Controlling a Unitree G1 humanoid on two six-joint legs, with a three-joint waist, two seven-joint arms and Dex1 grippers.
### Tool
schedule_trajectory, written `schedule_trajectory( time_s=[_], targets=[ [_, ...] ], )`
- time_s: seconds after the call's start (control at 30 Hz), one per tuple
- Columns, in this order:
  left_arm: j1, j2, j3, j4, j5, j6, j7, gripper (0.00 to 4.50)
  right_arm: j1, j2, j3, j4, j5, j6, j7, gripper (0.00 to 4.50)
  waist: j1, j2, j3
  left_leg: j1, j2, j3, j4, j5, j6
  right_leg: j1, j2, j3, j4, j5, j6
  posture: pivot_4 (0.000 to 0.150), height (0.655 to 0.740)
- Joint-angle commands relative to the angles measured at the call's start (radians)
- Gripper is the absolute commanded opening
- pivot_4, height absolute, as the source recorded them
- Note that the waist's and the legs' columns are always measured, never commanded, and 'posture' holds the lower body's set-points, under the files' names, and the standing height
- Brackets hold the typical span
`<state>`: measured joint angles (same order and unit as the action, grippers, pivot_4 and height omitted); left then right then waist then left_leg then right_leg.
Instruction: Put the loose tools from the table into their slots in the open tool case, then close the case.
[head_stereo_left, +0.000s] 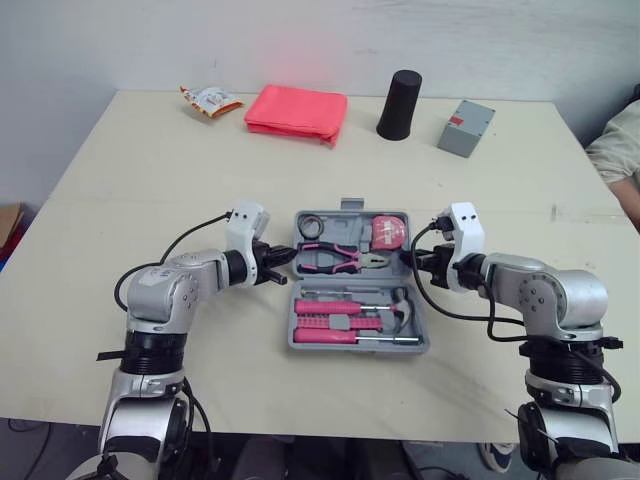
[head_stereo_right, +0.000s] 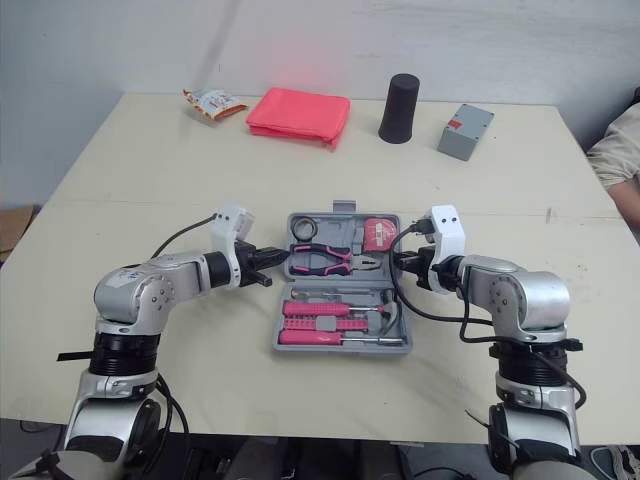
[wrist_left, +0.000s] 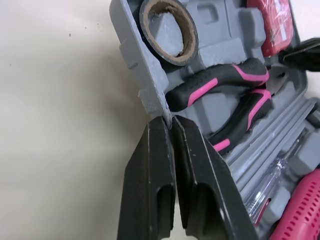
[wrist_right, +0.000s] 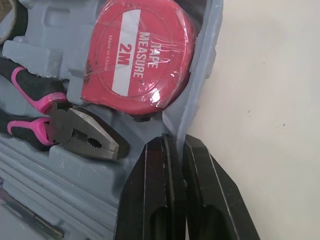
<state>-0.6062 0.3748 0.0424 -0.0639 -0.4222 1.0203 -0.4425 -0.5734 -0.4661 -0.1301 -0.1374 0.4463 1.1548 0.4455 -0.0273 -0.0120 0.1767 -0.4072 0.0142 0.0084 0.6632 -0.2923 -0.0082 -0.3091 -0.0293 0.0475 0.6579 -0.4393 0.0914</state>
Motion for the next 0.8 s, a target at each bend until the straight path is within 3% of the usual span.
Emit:
schedule_trajectory(
  time_s=[0.03, 0.23, 0.5, 0.67, 0.8],
  targets=[
    [-0.047, 0.026, -0.033, -0.034, 0.057, -0.202, -0.049, 0.00, -0.010, -0.022, 0.063, -0.058, -0.054, -0.175, 0.029, 0.04, 0.000, 0.000, 0.000, 0.000, 0.000, 0.000, 0.000, 0.000, 0.000, 0.000, 0.000, 0.000, -0.001, 0.000, 0.000, 0.150, 0.7361],
    [-0.036, 0.067, -0.099, 0.052, 0.207, -0.553, -0.096, 0.00, 0.036, -0.043, 0.166, -0.032, -0.217, -0.532, 0.050, 0.04, -0.002, 0.000, 0.001, -0.001, 0.000, 0.002, -0.002, 0.000, 0.000, -0.003, 0.000, 0.001, -0.001, 0.000, 0.000, 0.150, 0.7361],
    [0.179, 0.056, -0.098, 0.034, 0.351, -1.017, -0.038, 0.00, 0.218, -0.026, 0.203, 0.093, -0.427, -1.052, -0.047, 0.04, -0.003, 0.000, 0.001, -0.002, 0.000, 0.003, -0.002, -0.001, 0.002, -0.006, -0.001, 0.000, 0.001, 0.000, 0.000, 0.150, 0.7361],
    [0.295, 0.057, -0.088, 0.002, 0.444, -1.152, 0.054, 0.00, 0.324, -0.080, 0.223, 0.247, -0.559, -1.489, -0.086, 0.04, -0.002, 0.000, 0.001, -0.001, 0.001, 0.004, -0.001, -0.001, 0.001, -0.005, -0.001, 0.000, 0.001, 0.000, 0.000, 0.150, 0.7361],
    [0.360, 0.052, -0.074, -0.008, 0.467, -1.183, 0.081, 0.00, 0.355, -0.103, 0.224, 0.366, -0.612, -1.667, -0.124, 0.04, -0.003, 0.000, 0.001, 0.000, 0.001, 0.004, -0.001, -0.001, 0.002, -0.003, -0.001, 0.000, 0.001, 0.000, 0.000, 0.150, 0.7361]
  ],
)
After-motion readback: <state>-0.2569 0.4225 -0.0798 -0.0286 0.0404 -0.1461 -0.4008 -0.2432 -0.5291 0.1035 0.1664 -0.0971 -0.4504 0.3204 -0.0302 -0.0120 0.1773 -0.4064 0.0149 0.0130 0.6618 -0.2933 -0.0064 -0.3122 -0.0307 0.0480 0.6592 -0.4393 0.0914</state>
